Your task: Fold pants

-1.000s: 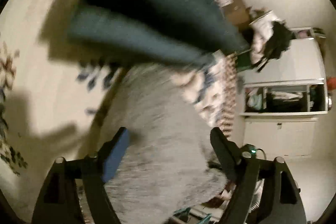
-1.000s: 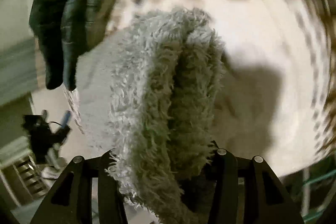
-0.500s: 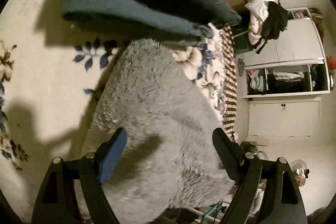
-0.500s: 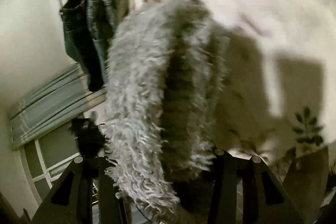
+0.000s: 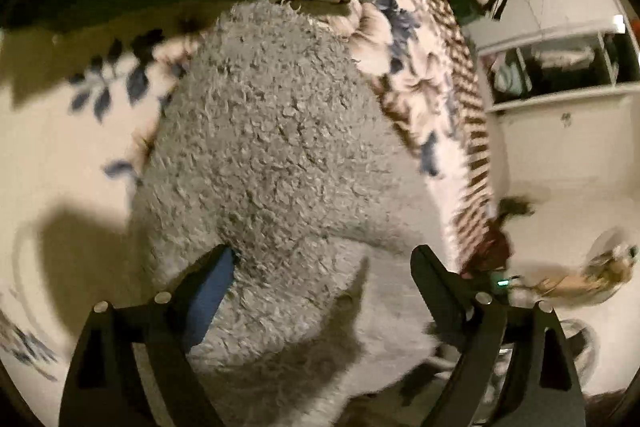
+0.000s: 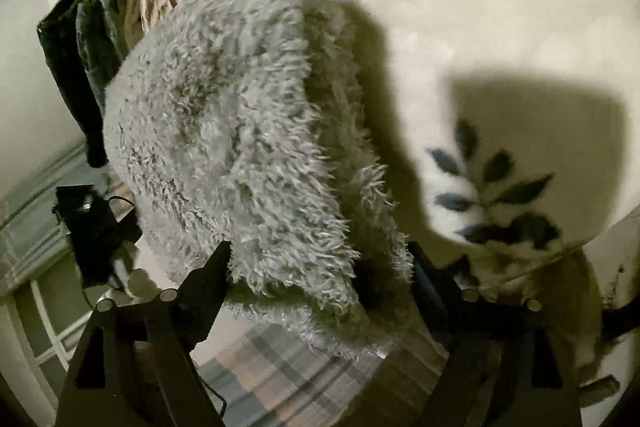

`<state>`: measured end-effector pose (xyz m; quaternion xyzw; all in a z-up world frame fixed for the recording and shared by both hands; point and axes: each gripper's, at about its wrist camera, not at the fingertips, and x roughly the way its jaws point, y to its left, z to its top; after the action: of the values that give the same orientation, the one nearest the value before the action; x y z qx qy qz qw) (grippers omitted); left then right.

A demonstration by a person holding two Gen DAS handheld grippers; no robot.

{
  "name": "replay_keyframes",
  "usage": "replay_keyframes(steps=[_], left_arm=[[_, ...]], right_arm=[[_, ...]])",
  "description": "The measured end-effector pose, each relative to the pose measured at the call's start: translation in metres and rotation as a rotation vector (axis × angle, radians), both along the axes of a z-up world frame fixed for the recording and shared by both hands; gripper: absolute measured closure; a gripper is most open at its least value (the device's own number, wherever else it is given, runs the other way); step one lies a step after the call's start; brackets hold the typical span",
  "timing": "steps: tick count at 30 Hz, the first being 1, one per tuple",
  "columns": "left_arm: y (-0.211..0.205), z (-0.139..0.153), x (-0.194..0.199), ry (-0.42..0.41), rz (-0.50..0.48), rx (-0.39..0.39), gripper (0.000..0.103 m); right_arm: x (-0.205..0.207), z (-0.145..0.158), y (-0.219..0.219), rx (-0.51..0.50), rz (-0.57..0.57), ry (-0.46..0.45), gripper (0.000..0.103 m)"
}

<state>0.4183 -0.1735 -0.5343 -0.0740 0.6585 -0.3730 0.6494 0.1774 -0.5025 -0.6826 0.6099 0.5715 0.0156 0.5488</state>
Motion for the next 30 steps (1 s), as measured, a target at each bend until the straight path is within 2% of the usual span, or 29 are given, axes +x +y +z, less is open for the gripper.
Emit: replay_keyframes(steps=[1,2,6,9,14,17,20,23,27,30], left_arm=[[0.001,-0.001,0.000,-0.031,-0.028,0.032,0.033],[0.003,-0.001,0.000,-0.066,-0.054,0.077,0.053],[0.036,-0.009,0.011,-0.107,-0.077,0.102,0.052],[0.066,-0.027,0.025,-0.071,-0.028,0.080,0.050],[0.093,-0.032,0.032,-0.004,0.037,-0.019,0.048],[0.104,-0.029,0.032,0.099,0.102,-0.140,0.043],[0.112,-0.025,0.033,0.146,0.152,-0.272,0.010],[0.112,-0.028,0.032,0.184,0.165,-0.353,0.008],[0.094,-0.044,0.035,0.204,0.123,-0.347,0.005],[0.092,-0.057,0.043,0.246,0.115,-0.375,0.001]], right_arm=[[0.000,0.004,0.002,-0.004,-0.021,-0.011,0.018],[-0.014,0.005,-0.001,-0.007,-0.030,-0.020,0.018],[-0.014,0.026,0.008,-0.034,-0.064,-0.077,0.018],[-0.009,0.030,0.020,-0.046,-0.063,-0.076,0.018],[-0.019,0.014,0.033,0.007,-0.058,-0.079,0.018],[-0.010,0.006,0.048,0.026,-0.027,-0.110,0.007],[-0.005,-0.007,0.055,0.028,-0.042,-0.168,0.003],[0.001,-0.013,0.057,0.063,-0.123,-0.254,0.000],[0.016,-0.008,0.065,0.066,-0.157,-0.330,0.000],[0.024,-0.004,0.072,0.067,-0.152,-0.358,0.000]])
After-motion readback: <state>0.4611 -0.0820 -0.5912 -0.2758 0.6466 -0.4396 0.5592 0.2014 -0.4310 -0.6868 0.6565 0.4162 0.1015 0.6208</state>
